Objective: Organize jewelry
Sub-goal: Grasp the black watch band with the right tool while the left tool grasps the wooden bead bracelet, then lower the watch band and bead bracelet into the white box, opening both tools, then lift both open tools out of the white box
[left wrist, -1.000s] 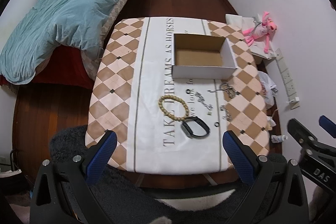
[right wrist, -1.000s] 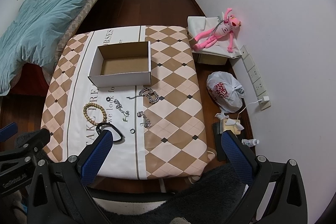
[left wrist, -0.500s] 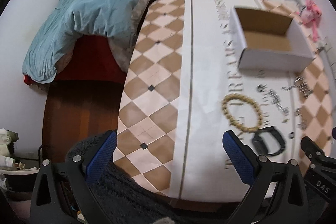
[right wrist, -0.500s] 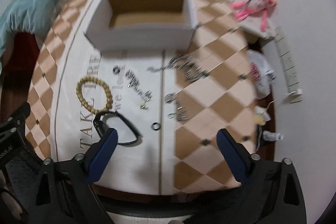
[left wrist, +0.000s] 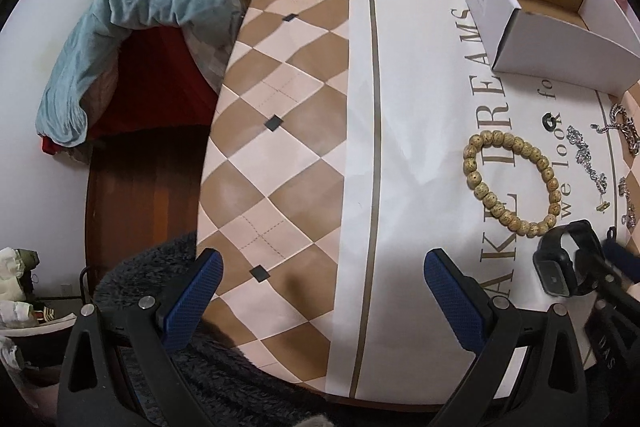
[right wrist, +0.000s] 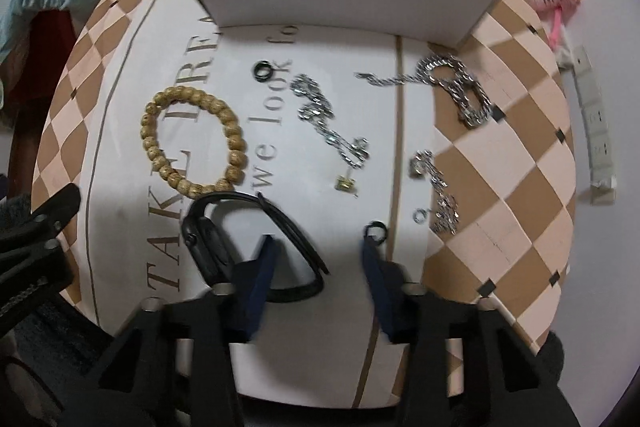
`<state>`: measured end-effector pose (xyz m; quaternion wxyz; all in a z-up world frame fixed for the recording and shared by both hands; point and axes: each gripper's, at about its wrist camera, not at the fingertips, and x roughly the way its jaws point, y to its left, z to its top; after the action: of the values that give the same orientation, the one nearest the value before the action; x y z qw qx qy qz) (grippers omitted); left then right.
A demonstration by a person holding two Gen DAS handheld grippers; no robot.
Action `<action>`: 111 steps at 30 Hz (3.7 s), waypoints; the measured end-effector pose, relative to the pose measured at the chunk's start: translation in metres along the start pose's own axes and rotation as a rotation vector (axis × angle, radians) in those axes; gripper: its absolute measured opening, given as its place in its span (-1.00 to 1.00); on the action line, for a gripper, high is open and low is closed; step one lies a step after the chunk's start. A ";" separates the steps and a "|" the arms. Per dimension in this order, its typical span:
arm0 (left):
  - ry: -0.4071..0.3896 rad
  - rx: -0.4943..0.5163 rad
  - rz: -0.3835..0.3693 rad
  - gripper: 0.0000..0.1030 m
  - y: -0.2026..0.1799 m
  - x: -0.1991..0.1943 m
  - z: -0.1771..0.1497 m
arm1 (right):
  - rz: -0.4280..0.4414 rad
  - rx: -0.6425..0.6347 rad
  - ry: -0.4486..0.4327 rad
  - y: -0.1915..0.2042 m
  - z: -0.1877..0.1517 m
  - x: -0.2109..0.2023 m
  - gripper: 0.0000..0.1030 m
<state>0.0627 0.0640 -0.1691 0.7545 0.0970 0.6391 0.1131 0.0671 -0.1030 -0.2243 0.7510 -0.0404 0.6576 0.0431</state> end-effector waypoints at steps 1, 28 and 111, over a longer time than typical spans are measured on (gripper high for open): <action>0.003 -0.002 -0.007 1.00 -0.001 0.001 0.001 | -0.001 -0.010 -0.006 0.002 0.000 0.002 -0.67; -0.016 0.067 -0.266 -0.07 -0.064 0.015 0.043 | -0.044 0.234 -0.093 -0.095 0.010 -0.043 -0.86; -0.264 -0.020 -0.319 0.96 -0.044 -0.069 0.141 | -0.091 0.167 -0.213 -0.104 0.129 -0.087 0.88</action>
<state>0.1929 0.0016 -0.0937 0.8410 0.0011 0.5408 -0.0149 0.1944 -0.1917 -0.1210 0.8186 -0.0026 0.5729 -0.0420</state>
